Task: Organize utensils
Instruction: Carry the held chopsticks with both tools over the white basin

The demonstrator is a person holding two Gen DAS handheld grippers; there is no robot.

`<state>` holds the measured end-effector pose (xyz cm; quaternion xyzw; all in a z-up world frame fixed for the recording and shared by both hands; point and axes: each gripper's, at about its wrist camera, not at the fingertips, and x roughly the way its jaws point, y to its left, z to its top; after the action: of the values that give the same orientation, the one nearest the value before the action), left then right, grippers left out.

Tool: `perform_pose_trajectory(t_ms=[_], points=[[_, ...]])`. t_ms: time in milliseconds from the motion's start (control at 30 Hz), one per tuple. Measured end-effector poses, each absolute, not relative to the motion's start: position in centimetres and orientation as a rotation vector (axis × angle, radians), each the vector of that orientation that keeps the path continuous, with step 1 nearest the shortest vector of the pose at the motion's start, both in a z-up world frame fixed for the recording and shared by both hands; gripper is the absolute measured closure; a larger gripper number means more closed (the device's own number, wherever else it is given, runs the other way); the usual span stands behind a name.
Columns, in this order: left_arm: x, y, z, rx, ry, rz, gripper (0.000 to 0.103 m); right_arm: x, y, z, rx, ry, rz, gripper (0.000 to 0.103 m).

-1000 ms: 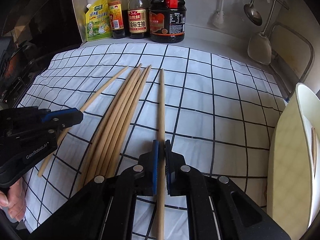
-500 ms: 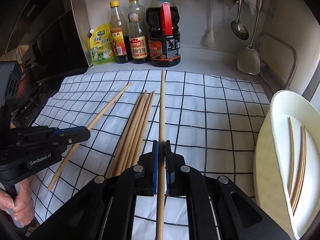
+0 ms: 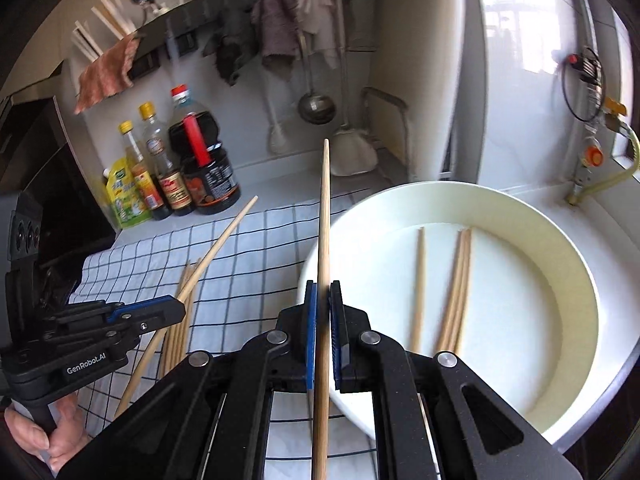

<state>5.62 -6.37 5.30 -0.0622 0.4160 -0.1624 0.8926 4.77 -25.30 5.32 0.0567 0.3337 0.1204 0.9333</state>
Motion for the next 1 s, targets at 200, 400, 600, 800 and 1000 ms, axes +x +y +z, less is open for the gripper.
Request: perform_pose_trajectory(t_ms=[200, 400, 600, 800, 1000], points=[[8.2, -11.8, 5.9, -0.088, 0.878, -0.407, 0.096, 5.7, -31.1, 4.5, 0.19, 0.702, 0.127, 0.097], [10.4, -15.8, 5.4, -0.053, 0.881, -0.425, 0.096, 6.4, -33.5, 3.1, 0.226, 0.74, 0.077, 0.097], [12.0, -18.4, 4.3, -0.009, 0.925, -0.44, 0.096, 6.7, -34.7, 2.3, 0.257, 0.762, 0.074, 0.097], [12.6, -19.9, 3.5, 0.028, 0.948, -0.446, 0.096, 7.3, -35.1, 1.6, 0.277, 0.787, 0.073, 0.097], [13.5, -21.0, 2.3, 0.052, 0.977, -0.429, 0.096, 7.5, -35.4, 1.1, 0.291, 0.793, 0.073, 0.097]])
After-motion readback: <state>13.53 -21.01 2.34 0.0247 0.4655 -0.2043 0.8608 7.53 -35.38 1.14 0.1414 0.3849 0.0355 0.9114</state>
